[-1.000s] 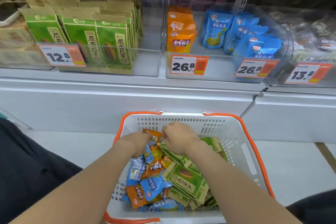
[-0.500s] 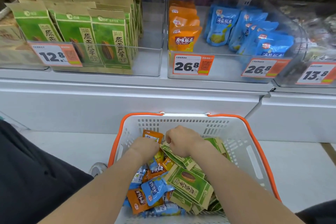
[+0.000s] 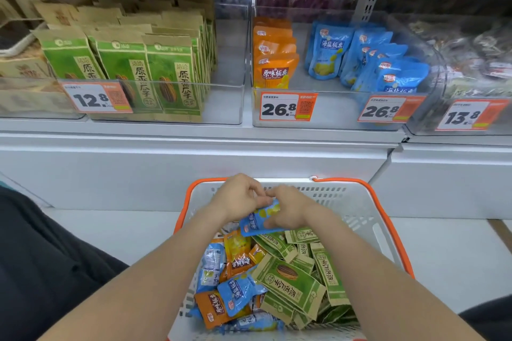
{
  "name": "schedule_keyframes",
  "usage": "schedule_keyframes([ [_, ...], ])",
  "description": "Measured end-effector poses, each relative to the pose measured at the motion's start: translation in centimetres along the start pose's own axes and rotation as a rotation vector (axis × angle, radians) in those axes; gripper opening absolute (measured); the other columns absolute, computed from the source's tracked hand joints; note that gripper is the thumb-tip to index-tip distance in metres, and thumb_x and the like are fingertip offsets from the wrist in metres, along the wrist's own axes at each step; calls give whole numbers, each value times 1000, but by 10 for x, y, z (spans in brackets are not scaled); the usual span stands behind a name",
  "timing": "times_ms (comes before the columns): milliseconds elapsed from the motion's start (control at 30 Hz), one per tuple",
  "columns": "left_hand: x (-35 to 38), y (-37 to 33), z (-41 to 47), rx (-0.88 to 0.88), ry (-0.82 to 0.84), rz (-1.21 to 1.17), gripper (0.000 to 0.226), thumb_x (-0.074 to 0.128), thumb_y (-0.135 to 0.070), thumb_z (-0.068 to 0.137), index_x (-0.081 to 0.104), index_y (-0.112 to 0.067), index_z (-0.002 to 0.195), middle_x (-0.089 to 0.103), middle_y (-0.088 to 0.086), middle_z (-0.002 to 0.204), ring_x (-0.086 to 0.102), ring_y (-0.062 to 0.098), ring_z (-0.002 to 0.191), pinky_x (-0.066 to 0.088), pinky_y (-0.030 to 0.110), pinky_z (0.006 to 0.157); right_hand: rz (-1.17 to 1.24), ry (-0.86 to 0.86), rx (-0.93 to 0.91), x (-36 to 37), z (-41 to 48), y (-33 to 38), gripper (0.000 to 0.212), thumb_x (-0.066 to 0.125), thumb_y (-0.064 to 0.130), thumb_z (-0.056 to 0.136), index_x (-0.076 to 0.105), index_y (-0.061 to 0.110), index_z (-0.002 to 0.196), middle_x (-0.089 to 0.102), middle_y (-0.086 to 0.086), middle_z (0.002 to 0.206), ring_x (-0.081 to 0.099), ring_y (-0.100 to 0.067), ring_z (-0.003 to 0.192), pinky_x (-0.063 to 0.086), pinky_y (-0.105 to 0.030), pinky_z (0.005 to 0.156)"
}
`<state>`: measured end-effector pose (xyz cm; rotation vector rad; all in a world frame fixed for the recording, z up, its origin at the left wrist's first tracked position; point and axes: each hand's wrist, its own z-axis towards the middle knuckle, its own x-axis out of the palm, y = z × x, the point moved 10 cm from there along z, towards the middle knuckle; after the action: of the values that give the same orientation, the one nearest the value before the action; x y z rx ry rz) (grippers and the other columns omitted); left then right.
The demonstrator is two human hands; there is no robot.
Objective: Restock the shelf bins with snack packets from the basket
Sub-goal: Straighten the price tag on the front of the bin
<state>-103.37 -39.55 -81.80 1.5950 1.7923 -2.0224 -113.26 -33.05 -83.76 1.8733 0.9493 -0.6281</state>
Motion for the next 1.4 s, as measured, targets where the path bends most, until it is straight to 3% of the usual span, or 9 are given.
schedule_keyframes([
  [133,-44,13,-23,-197,-459,158,35,52,-56,95,62,-26,82,66,-5,74,65,19,71,57,36,64,292,-209,130,-42,-17,-18,15,81,15,71,71,14,83,65,-2,77,61,-19,68,48,-27,58],
  [333,-19,-14,-18,-70,-253,-258,54,38,-47,111,70,-11,86,71,4,67,70,17,57,52,33,59,703,-220,77,-58,-35,-26,32,87,4,72,66,7,95,75,-11,87,68,-26,76,55,-42,75],
  [500,-45,-61,-17,200,-408,-162,42,53,-39,108,57,-23,70,52,-6,59,48,9,57,37,34,58,684,-166,-58,-85,-50,6,18,73,25,97,77,13,111,79,-10,103,75,-23,91,59,-33,78],
  [700,-93,-93,-27,201,-649,-341,38,47,-41,110,64,-24,81,66,-11,71,59,4,65,40,22,57,693,-258,-167,-151,-81,45,17,69,13,99,75,4,112,80,-11,91,79,-25,83,65,-37,68],
  [800,-108,-114,-37,262,-760,-316,46,33,-47,111,59,-16,88,63,-6,76,59,9,70,41,25,58,725,-475,-296,-190,-97,69,15,67,9,100,75,6,112,81,-7,93,78,-22,87,65,-41,74],
  [933,-123,-145,-46,425,-870,-137,30,35,-25,111,63,-17,105,63,-4,99,57,13,93,45,31,78,746,-1025,-462,-251,-129,79,9,62,17,101,66,14,108,76,-7,92,73,-29,87,60,-52,78],
  [1100,-127,-191,-43,581,-891,225,43,44,-7,88,67,-13,123,60,4,127,53,29,118,42,42,98,662,-1518,-353,-287,-159,60,13,56,19,100,56,18,113,63,11,85,58,-16,76,52,-44,76],
  [1267,-111,-213,-7,580,-682,652,58,51,-17,83,56,-8,141,53,12,144,48,34,131,31,46,117,433,-1414,-157,-314,-127,42,17,54,8,101,55,12,117,54,11,81,50,-20,79,27,-32,69],
  [1400,-98,-201,11,521,-572,845,55,50,-31,86,52,-13,139,58,5,124,52,29,108,38,42,96,285,-1189,22,-332,-84,25,25,51,8,102,55,11,127,61,-13,112,49,-31,105,28,-32,74],
])
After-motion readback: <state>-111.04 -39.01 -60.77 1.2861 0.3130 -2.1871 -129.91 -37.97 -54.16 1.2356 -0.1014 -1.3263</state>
